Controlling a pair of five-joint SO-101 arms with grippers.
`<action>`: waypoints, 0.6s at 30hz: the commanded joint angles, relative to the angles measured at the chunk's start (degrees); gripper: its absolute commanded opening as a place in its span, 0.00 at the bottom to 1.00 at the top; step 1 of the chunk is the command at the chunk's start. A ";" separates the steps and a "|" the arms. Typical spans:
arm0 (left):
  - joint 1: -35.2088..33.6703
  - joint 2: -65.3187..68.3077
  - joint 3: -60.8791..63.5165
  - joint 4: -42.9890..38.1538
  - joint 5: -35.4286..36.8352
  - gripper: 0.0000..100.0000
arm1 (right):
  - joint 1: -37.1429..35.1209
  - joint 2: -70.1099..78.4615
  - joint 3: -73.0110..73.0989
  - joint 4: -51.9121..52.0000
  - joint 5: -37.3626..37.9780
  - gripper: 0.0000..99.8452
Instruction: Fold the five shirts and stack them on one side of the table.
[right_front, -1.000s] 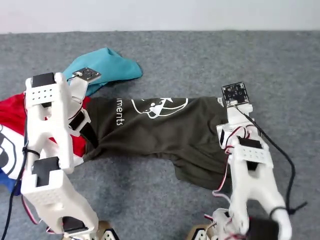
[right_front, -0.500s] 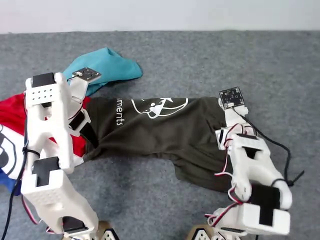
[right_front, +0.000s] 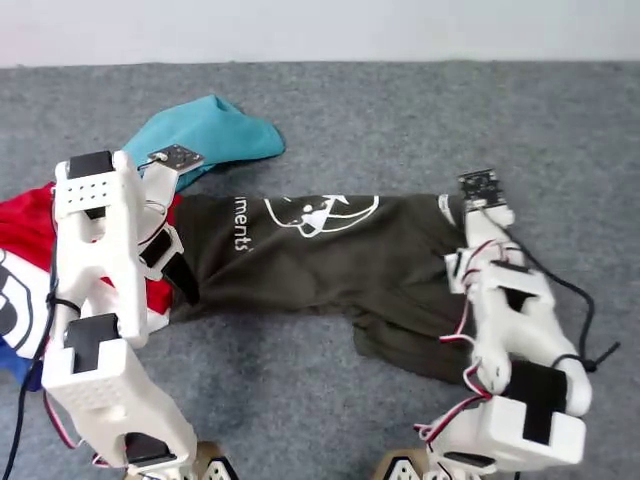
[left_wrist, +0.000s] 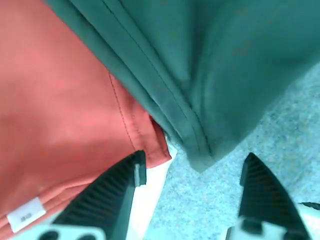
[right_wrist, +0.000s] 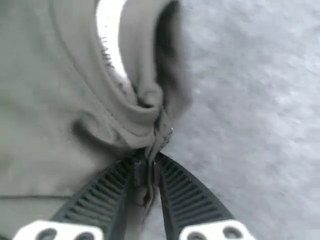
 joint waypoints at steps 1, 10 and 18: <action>-0.26 -2.99 -0.13 1.41 0.62 0.30 | 4.97 -0.22 -9.05 10.95 2.64 0.01; -0.09 -2.99 -0.13 1.41 0.62 0.30 | 8.13 0.40 -15.03 24.57 5.45 0.01; 0.97 -2.99 -0.48 -8.44 21.10 0.30 | 8.13 -0.22 -15.47 29.05 5.80 0.19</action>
